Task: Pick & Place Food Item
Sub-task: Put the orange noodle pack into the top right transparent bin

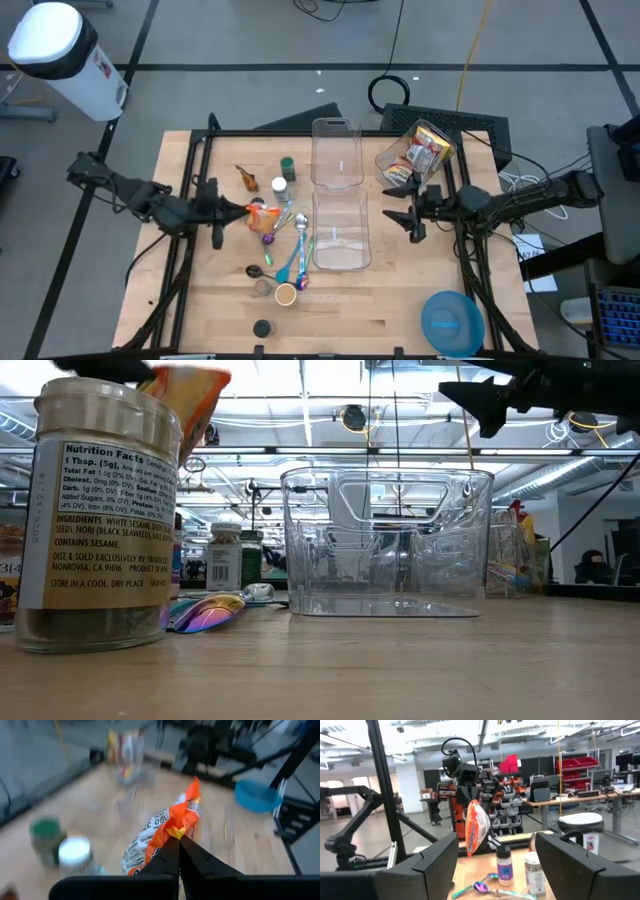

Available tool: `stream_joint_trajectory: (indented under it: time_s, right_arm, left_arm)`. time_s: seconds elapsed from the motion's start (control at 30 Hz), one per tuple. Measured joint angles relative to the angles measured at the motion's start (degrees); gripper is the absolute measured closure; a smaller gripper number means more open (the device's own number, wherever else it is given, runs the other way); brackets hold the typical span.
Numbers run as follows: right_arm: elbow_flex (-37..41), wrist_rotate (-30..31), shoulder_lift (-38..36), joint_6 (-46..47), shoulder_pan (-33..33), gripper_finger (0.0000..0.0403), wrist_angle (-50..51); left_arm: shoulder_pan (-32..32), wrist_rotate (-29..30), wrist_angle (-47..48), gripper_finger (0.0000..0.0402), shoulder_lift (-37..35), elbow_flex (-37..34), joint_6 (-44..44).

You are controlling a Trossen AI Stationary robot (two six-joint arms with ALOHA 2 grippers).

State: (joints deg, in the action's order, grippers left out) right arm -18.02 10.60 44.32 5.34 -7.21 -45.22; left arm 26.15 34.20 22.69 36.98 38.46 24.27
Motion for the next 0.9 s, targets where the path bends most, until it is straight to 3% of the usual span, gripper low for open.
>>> stream_joint_trajectory:
  time_s: [0.23,0.43,0.67,0.9]
  right_arm:
    - [0.0,0.0,5.2,-1.0,-0.4,0.0147,-6.3]
    - [-3.2,0.1,12.8,-1.5,-0.4,0.0147,-9.2]
    - [-12.0,0.0,24.2,-0.3,-0.4,0.0137,-5.0]
    - [-19.8,3.0,34.3,-0.4,-0.4,0.0105,-5.2]
  left_arm:
    - [-3.2,-2.8,-23.5,0.0399,10.4,-0.1,-20.9]
    - [-9.1,-6.1,-40.9,0.0399,24.3,0.4,-31.5]
    - [-15.5,-6.1,-44.0,0.0399,31.6,4.4,-32.4]
    - [-17.8,-6.2,-44.1,0.0398,34.7,5.2,-31.4]
